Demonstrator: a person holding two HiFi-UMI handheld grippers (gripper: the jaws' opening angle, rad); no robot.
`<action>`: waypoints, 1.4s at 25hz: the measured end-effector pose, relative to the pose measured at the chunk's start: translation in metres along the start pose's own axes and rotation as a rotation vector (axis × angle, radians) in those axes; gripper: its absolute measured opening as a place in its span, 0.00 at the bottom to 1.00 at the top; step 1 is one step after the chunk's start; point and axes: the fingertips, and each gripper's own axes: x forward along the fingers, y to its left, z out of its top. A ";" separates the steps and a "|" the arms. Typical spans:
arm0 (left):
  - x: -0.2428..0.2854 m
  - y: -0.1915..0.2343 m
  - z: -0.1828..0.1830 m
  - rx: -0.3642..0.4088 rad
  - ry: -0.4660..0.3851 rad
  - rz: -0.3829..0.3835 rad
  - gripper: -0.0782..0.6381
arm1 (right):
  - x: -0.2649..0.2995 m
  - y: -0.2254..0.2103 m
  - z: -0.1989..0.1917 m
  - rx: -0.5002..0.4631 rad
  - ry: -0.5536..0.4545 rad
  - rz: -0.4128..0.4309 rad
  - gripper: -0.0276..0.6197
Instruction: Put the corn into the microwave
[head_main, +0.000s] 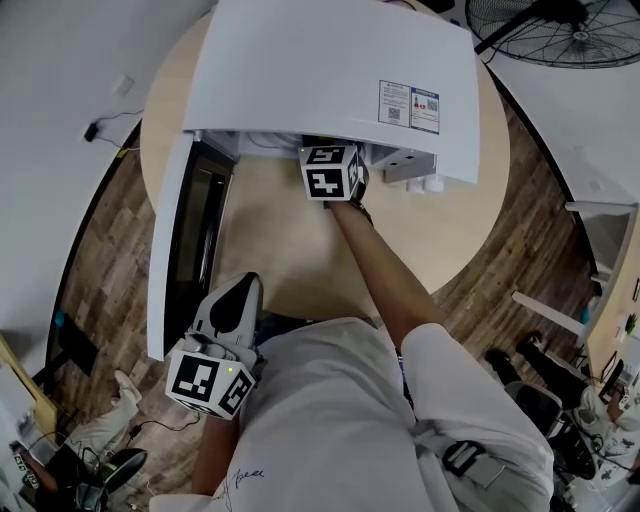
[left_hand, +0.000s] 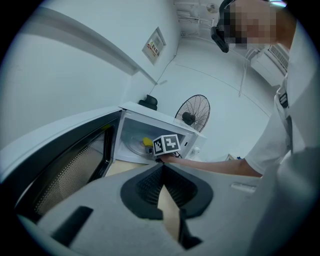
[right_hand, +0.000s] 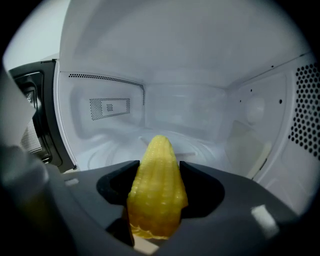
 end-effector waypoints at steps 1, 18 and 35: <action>0.000 0.000 0.000 0.001 -0.001 0.000 0.10 | 0.000 0.000 0.000 -0.004 0.000 -0.002 0.45; -0.002 -0.009 0.001 0.015 -0.014 -0.007 0.10 | -0.006 -0.001 -0.003 0.031 0.015 0.037 0.50; -0.008 -0.022 -0.002 0.029 -0.027 -0.021 0.10 | -0.033 -0.003 0.009 0.041 -0.034 0.051 0.51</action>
